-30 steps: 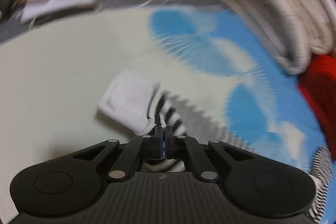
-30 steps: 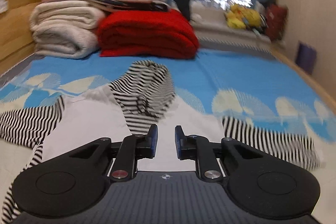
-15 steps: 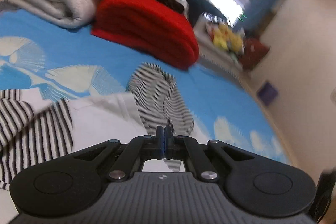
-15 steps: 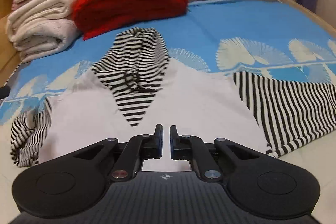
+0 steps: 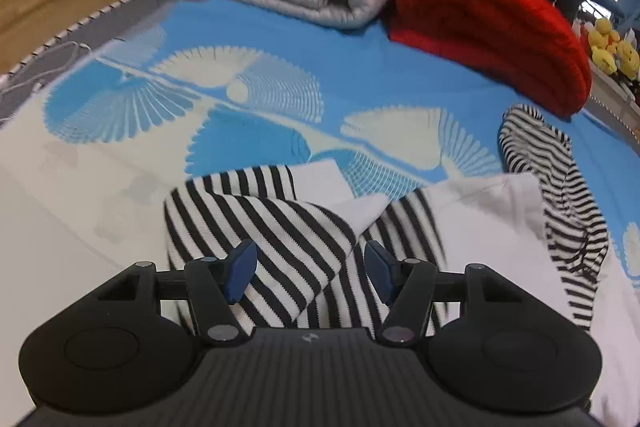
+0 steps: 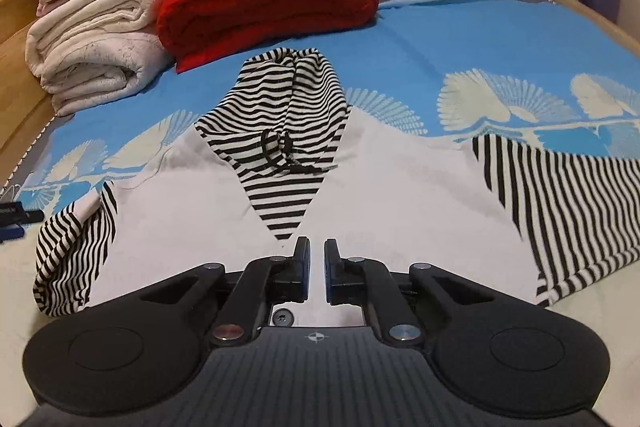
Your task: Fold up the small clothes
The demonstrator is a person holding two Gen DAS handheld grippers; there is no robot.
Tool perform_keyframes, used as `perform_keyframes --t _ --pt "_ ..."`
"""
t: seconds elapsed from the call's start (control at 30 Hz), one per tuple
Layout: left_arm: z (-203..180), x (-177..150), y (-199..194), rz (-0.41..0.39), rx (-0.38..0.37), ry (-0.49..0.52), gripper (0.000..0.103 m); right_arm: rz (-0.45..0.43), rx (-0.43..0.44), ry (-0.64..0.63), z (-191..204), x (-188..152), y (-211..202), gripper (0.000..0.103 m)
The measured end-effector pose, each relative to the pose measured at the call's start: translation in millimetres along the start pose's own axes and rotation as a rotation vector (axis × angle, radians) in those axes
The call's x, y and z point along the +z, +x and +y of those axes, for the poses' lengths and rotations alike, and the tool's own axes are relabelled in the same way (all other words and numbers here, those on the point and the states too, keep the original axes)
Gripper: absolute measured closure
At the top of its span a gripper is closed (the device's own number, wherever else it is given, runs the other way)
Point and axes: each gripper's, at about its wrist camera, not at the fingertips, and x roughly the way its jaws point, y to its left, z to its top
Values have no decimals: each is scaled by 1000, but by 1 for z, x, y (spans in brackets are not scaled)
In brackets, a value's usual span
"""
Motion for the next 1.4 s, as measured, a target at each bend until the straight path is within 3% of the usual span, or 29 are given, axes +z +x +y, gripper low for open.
perform_keyframes --t 0.2,0.27,0.33,0.37,0.5,0.57,0.67,0.73,0.77,0.8,0.87,1.0,1.13,1.2,1.4 --pt "-25 -7 23 54 -64 88 38 7 16 16 4 3 7 96" --pt "-31 -13 32 71 -17 116 40 15 20 14 4 3 10 96" --pt "-27 -15 42 88 52 128 70 24 23 12 4 4 12 96" --pt "-23 -14 44 91 74 120 102 28 24 11 4 4 13 96" --pt "-26 -2 10 -36 93 63 103 43 16 13 1 5 15 96" --pt "-44 2 -24 -127 -6 45 103 50 2 22 -2 5 14 96" --pt "-85 -6 -75 -178 -350 -9 103 61 -13 62 -8 3 13 96" --pt "-113 -20 -90 -101 -620 -13 101 65 -17 99 -13 0 12 96" --pt "-130 -29 -90 -7 -747 8 90 67 -18 119 -15 -2 11 96" --pt "-142 -37 -88 74 -808 32 73 70 -19 142 -17 -4 11 96" --pt "-155 -51 -85 132 -783 69 61 77 -13 193 -21 -8 11 96" --pt "-142 -54 -71 124 -549 72 61 85 2 311 -34 -18 11 87" --pt "-113 -39 -50 157 -340 29 61 111 -28 412 -53 -29 18 86" --pt "-100 -32 -45 153 -296 -5 61 129 -36 486 -66 -33 23 86" --pt "-76 -16 -36 144 -265 -75 61 184 -96 597 -92 -38 44 86"
